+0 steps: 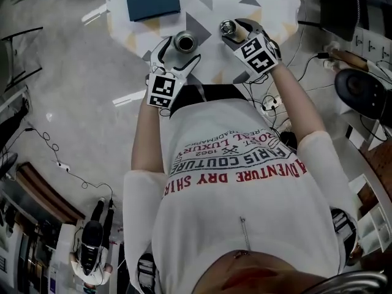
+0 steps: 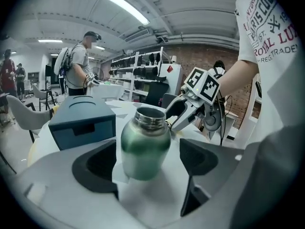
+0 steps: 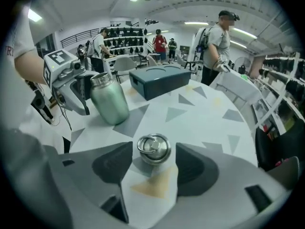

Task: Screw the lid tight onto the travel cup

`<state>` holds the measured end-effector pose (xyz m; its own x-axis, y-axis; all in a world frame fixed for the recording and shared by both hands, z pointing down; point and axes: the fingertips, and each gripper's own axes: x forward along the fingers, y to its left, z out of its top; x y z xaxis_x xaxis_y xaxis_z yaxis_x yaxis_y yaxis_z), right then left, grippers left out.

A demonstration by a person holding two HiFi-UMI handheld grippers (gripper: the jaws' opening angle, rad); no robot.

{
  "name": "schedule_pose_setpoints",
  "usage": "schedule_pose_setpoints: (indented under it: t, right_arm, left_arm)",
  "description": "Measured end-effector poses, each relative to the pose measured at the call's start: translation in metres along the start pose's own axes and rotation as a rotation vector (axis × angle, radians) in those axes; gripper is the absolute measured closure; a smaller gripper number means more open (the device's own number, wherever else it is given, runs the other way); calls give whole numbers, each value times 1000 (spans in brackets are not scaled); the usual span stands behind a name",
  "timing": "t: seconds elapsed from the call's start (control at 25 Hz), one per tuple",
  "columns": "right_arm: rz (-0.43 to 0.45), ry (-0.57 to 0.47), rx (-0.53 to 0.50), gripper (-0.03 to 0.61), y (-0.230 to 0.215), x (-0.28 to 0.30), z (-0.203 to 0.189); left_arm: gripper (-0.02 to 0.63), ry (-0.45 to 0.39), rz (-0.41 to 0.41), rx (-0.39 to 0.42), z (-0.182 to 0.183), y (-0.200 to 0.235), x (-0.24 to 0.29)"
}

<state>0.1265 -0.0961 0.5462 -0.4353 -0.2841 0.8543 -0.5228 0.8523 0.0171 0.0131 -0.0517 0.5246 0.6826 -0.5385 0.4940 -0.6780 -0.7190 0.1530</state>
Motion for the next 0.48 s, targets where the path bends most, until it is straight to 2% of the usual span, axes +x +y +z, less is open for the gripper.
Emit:
schedule_pose_setpoints:
  t: [0.2, 0.48]
  right_arm:
    - [31, 41, -61, 324, -3, 14, -2]
    - [61, 49, -72, 325, -1, 22, -3]
  left_arm:
    - [212, -7, -10, 17, 1, 4, 13]
    - [213, -48, -16, 52, 5, 8, 24]
